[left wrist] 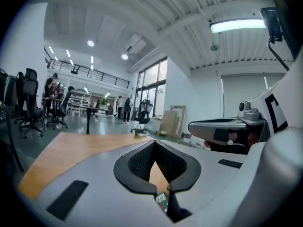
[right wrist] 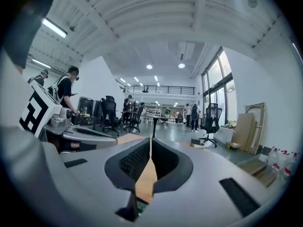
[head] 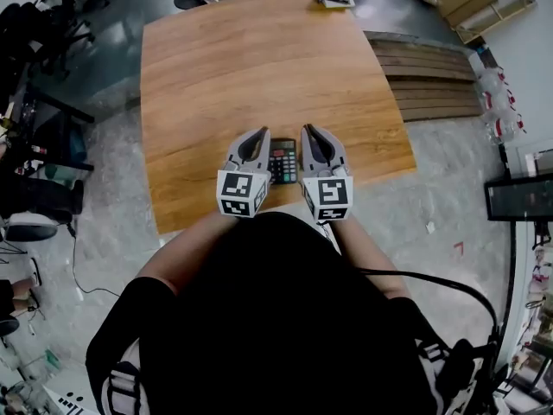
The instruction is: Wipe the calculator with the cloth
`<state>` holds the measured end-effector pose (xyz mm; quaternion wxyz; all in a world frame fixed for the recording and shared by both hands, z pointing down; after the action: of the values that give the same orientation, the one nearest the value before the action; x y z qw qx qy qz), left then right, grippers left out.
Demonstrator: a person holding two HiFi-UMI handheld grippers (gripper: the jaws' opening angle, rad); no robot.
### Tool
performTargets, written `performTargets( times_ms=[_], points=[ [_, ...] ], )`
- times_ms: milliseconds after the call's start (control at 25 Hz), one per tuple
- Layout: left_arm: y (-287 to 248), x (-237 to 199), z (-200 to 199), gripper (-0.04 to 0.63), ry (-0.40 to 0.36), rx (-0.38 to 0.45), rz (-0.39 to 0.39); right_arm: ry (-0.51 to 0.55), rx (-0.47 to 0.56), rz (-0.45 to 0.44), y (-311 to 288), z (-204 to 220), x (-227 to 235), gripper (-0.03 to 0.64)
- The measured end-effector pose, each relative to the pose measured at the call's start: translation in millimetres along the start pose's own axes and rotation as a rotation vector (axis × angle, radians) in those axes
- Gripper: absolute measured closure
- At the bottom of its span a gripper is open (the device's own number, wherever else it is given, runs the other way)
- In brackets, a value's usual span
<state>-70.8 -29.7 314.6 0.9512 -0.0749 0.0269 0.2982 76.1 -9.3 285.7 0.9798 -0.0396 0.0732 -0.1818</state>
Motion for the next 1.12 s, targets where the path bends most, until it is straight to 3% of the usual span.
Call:
performTargets(
  times_ms=[120, 280, 1120],
  points=[
    [4.5, 5.9, -27.0, 0.588, -0.03, 0.105, -0.007, -0.01, 0.076, 0.006, 3.2, -21.6, -6.0, 0.601],
    [12.2, 7.8, -42.8, 0.589, -0.041, 0.162, -0.025, -0.032, 0.102, 0.01, 4.3, -31.6, -13.6, 0.601],
    [30.5, 28.2, -45.0, 0.589, -0.045, 0.166, -0.089, -0.087, 0.109, -0.004, 30.7, -30.0, -10.4, 0.602]
  ],
)
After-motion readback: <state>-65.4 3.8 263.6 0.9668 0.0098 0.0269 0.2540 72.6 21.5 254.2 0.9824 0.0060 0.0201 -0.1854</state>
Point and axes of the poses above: the fingertips, and each gripper's own axes: y backward along the fingers, x to its right, z out of its underside, the point moved 7 cm from there along y, backward along the fingers, and after that the axes turned 2 degrees about x, right-handed, at the moved point
